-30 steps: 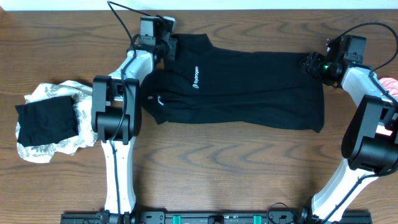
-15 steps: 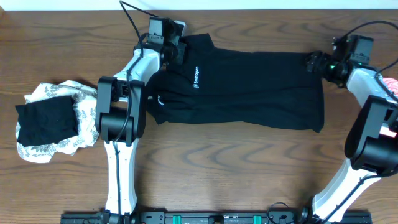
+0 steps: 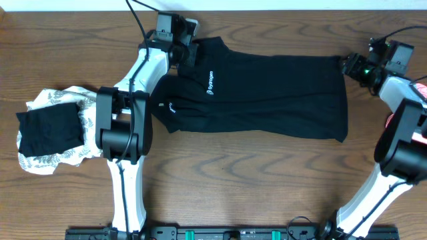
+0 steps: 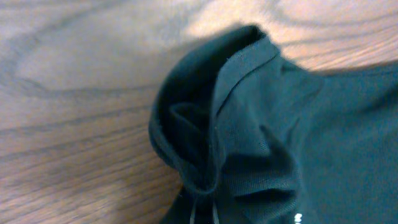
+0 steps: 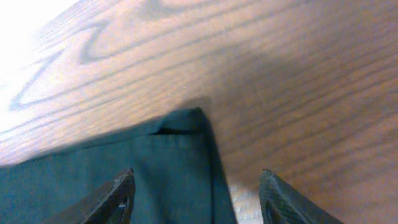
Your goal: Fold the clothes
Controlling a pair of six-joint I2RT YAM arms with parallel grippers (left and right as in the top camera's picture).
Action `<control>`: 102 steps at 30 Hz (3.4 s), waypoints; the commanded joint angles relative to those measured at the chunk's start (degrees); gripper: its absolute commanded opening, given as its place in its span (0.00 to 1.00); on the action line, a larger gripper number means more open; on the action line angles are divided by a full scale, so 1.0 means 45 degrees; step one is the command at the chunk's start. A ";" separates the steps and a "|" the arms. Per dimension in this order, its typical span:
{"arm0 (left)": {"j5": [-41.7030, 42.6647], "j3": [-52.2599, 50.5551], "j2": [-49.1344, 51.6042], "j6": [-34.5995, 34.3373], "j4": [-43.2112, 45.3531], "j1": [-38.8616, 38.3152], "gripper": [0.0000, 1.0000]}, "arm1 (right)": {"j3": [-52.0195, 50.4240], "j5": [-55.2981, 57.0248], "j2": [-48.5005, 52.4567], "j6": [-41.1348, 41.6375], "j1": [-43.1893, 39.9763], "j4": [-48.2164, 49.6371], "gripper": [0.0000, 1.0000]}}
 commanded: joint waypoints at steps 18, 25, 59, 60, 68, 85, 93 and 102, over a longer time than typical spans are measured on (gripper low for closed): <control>-0.0019 -0.0063 -0.0316 -0.0223 -0.0515 -0.0029 0.06 | 0.0107 -0.0515 0.2176 0.0282 0.1175 0.0442 0.55; -0.0019 -0.0063 -0.0316 -0.0219 -0.0539 -0.0029 0.06 | 0.0112 -0.0087 0.2132 0.0019 0.0913 -0.0024 0.13; -0.1802 -0.0068 -0.2487 -0.0160 -0.6601 -0.0019 0.06 | 0.0117 -0.2089 -0.2497 -0.3196 0.0539 -0.6829 0.01; -0.1797 -0.0068 -0.2487 -0.0160 -0.6883 -0.0019 0.06 | 0.0117 -0.1875 -0.2511 -0.3191 0.0539 -0.7053 0.01; -0.1802 -0.0063 -0.2487 -0.0151 -0.9000 -0.0015 0.06 | 0.0112 -0.0792 -0.2526 -0.3463 0.0539 -0.7990 0.01; -0.2798 -0.0068 -0.2487 0.0024 -1.0681 -0.0005 0.06 | 0.0112 0.0393 -0.2526 -0.3269 0.0568 -0.8359 0.01; -0.2793 -0.0063 -0.2730 -0.0010 -1.1346 0.0418 0.30 | 0.0117 0.0432 -0.2526 -0.2385 0.0306 -0.8068 0.09; -0.2778 -0.0063 -0.4911 -0.0549 -1.1176 0.1001 0.34 | 0.0117 -0.0685 -0.2720 -0.1462 -0.0515 -0.8451 0.49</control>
